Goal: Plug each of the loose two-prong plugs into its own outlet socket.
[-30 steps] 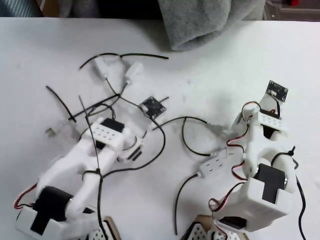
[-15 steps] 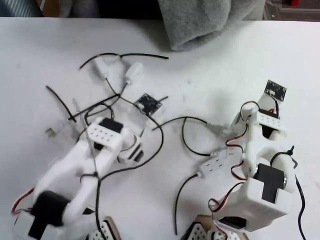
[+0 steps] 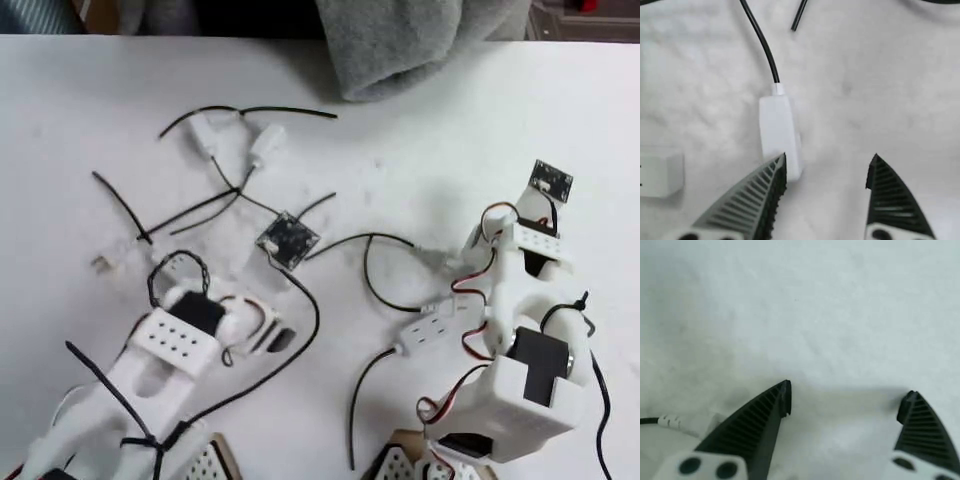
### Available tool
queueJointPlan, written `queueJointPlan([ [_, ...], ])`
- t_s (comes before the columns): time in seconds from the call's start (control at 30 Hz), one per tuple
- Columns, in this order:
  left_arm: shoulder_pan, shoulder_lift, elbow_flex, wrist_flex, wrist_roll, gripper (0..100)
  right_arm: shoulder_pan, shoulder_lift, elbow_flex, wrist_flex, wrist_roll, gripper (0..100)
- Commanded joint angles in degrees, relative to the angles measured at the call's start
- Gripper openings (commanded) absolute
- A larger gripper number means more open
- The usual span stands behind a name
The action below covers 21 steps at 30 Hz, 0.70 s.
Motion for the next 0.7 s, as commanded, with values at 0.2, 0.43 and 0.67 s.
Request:
queueJointPlan([
  [0.2, -9.7, -11.7, -5.6, 5.8, 0.0, 26, -0.6, -2.4, -0.4, -0.7, 0.8, 34.1],
  [0.43, -9.6, -15.1, 6.5, -2.5, -4.5, 27, -0.6, -2.4, -0.3, -0.7, 0.8, 34.1],
  [0.67, -5.3, -10.5, 7.6, -3.9, -4.1, 27, -1.8, -2.4, -0.3, -0.7, 0.8, 34.1],
])
